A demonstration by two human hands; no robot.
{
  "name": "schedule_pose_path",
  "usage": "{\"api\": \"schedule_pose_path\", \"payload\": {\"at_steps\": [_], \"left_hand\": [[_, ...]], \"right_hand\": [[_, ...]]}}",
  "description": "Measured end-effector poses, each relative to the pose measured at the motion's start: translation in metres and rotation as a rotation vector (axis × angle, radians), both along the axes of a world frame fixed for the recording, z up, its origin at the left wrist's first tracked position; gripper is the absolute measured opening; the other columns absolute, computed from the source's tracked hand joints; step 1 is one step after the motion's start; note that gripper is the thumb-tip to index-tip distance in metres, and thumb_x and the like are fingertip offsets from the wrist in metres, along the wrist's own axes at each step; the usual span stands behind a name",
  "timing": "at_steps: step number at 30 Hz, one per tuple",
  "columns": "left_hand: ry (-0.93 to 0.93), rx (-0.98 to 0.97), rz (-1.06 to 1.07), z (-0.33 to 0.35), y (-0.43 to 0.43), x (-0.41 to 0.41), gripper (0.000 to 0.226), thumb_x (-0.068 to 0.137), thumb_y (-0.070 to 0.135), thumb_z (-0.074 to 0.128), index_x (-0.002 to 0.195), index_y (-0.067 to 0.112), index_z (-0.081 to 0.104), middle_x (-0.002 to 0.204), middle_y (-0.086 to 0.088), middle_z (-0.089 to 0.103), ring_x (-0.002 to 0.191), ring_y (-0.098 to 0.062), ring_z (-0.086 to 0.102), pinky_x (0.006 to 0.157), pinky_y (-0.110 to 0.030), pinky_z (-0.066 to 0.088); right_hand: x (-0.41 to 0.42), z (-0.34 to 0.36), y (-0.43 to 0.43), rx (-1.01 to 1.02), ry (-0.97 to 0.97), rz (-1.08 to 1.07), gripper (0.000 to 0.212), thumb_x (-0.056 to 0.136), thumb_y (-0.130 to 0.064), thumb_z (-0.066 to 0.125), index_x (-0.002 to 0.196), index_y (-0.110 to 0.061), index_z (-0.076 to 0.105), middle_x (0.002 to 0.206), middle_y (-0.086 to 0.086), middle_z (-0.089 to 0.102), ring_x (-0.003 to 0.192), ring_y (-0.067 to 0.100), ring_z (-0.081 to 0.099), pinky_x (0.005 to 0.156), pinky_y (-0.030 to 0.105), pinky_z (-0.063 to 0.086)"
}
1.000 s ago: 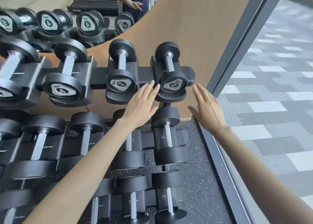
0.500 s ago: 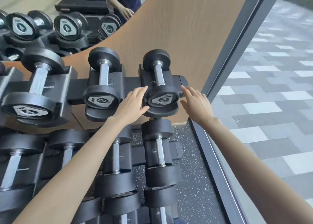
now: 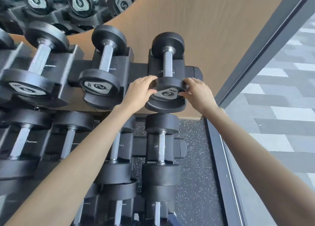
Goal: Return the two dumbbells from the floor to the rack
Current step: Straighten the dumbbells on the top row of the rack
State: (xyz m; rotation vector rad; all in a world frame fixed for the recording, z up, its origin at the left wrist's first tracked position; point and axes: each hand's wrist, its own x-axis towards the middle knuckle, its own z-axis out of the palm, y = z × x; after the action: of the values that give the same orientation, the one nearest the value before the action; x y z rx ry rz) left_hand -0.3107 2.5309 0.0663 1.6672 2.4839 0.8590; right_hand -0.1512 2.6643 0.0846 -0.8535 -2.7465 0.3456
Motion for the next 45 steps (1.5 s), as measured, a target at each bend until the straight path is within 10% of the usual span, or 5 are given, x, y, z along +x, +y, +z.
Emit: {"api": "schedule_pose_path", "payload": {"at_steps": [20, 31, 39, 45], "left_hand": [[-0.283, 0.034, 0.164, -0.019, 0.002, 0.009, 0.032, 0.088, 0.009, 0.060, 0.119, 0.007, 0.050, 0.107, -0.008, 0.062, 0.092, -0.018, 0.054, 0.075, -0.018, 0.031], [0.435, -0.177, 0.189, -0.007, -0.067, 0.017, 0.055, 0.084, 0.021, 0.063, 0.133, 0.003, 0.045, 0.131, -0.016, 0.054, 0.119, -0.034, 0.048, 0.104, -0.048, 0.035], [0.498, -0.223, 0.279, -0.015, -0.151, 0.007, 0.057, 0.086, 0.035, 0.035, 0.133, 0.005, 0.046, 0.137, -0.017, 0.049, 0.128, -0.034, 0.041, 0.108, -0.049, 0.029], [0.510, -0.246, 0.211, -0.021, -0.192, -0.051, 0.058, 0.083, 0.029, 0.057, 0.133, 0.004, 0.045, 0.136, -0.020, 0.049, 0.127, -0.037, 0.042, 0.108, -0.050, 0.029]], "right_hand": [[-0.008, 0.014, 0.003, 0.146, -0.071, 0.219, 0.048, 0.089, -0.019, 0.057, 0.134, -0.007, 0.044, 0.106, 0.019, 0.049, 0.093, 0.039, 0.054, 0.071, 0.042, 0.043], [0.039, -0.003, -0.024, 0.529, 0.084, 0.121, 0.057, 0.080, -0.028, 0.064, 0.131, -0.009, 0.047, 0.122, 0.011, 0.058, 0.120, 0.027, 0.049, 0.103, 0.049, 0.030], [0.044, -0.023, -0.083, 0.446, 0.052, 0.122, 0.061, 0.083, -0.028, 0.063, 0.136, -0.006, 0.040, 0.136, 0.017, 0.047, 0.132, 0.031, 0.038, 0.110, 0.051, 0.027], [-0.001, -0.033, -0.132, 0.417, 0.047, 0.047, 0.060, 0.078, -0.021, 0.065, 0.132, -0.004, 0.044, 0.133, 0.020, 0.049, 0.129, 0.034, 0.040, 0.107, 0.052, 0.029]]}}
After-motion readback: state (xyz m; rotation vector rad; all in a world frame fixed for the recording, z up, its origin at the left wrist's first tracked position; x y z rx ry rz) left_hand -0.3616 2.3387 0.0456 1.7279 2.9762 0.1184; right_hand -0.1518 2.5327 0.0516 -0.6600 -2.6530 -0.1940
